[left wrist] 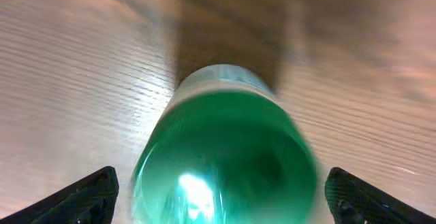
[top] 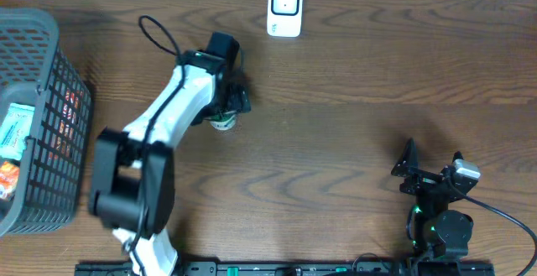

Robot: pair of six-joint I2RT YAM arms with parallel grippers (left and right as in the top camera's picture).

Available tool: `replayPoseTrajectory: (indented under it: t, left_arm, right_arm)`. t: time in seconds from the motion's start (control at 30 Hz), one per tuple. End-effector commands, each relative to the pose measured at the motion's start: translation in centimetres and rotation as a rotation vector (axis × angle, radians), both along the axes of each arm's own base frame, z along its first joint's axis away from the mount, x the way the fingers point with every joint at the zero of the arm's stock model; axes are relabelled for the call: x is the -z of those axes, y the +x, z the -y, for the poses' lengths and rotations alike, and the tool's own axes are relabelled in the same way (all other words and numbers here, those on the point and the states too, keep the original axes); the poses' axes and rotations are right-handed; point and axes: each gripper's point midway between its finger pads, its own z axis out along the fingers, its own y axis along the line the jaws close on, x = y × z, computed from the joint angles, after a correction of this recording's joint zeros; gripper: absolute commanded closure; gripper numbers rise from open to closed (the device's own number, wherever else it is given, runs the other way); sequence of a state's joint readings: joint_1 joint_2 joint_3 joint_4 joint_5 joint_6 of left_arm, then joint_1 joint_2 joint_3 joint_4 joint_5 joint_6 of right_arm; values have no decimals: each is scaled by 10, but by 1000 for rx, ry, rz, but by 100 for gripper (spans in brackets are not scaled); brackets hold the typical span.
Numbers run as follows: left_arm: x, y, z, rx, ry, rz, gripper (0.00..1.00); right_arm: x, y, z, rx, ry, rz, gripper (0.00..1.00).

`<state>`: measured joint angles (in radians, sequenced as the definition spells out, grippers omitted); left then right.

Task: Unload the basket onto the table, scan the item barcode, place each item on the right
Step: 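Set the green jar down on the table and release, then move the left gripper back over the basket and lower inside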

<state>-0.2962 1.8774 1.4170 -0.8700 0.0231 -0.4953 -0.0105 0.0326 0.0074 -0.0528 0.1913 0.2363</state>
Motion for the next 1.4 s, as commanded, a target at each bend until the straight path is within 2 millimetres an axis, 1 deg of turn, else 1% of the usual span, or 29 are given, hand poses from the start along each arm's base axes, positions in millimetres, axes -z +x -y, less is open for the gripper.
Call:
replayPoseTrajectory:
  t: [0.0, 0.13, 0.23, 0.33, 0.43, 0.47, 0.6, 0.67, 0.87, 0.97, 1.03, 1.2, 1.37]
  left_arm:
    - [-48, 2, -2, 21, -22, 123, 3]
    - [-88, -1, -4, 28, -41, 227, 3]
    - [-112, -3, -9, 34, -38, 297, 2]
    - [-129, -5, -15, 24, -23, 351, 2]
    - [-144, -9, -16, 25, -30, 389, 2]
    - [-151, -12, -17, 25, -35, 409, 2]
    - [-164, -16, -18, 23, -45, 446, 2]
    - [-170, -17, -22, 17, -31, 464, 2]
    - [-186, -18, -40, -24, 41, 526, 2]
    - [-198, -19, -50, -52, 80, 575, 2]
    - [-210, -19, -58, -77, 109, 620, 2]
    - [-252, -25, -78, -150, 118, 772, 2]
    - [-302, -42, -105, -246, 92, 946, 2]
  right_arm:
    - [2, 0, -1, -5, -9, -7, 1]
    - [2, 0, -1, -5, -9, -8, 1]
    - [2, 0, -1, -5, -9, -8, 1]
    - [2, 0, -1, -5, -9, -8, 1]
    - [2, 0, -1, -5, -9, -7, 1]
    - [2, 0, -1, -5, -9, -8, 1]
    - [2, 0, -1, -5, -9, -8, 1]
    - [2, 0, -1, -5, -9, -8, 1]
    - [2, 0, -1, -5, -9, -8, 1]
    - [2, 0, -1, -5, -9, -8, 1]
    - [2, 0, -1, -5, -9, -8, 1]
    - [2, 0, -1, -5, -9, -8, 1]
    - [2, 0, -1, -5, -9, -8, 1]
